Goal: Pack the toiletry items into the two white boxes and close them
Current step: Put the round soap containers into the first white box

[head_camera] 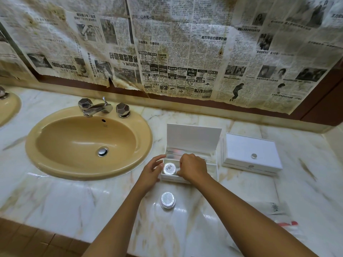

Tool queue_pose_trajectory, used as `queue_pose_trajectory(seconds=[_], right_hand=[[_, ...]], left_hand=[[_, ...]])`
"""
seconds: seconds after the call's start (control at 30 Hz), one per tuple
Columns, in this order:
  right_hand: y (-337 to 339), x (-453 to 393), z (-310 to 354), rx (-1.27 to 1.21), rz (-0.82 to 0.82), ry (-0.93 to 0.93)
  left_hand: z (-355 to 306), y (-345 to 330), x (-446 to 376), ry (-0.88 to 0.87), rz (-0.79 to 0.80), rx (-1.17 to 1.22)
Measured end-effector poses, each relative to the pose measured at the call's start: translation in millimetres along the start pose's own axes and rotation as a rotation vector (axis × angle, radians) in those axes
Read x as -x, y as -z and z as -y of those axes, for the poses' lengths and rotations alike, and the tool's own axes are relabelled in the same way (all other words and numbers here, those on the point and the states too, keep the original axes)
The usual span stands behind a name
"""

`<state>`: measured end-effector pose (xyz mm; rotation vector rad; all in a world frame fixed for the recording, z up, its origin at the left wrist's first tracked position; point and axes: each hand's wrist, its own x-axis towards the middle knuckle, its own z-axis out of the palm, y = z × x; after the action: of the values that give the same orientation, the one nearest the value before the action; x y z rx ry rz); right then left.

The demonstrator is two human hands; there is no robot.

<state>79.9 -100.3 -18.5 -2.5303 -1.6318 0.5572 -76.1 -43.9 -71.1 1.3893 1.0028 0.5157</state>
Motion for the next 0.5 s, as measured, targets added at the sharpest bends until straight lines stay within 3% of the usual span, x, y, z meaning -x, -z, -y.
queue_pose_trajectory(seconds=[0.5], right_hand=[[-15,-4,-3,0.041,-0.034,0.01]], left_hand=[[-1,0,1,0.002,0.0,0.01]])
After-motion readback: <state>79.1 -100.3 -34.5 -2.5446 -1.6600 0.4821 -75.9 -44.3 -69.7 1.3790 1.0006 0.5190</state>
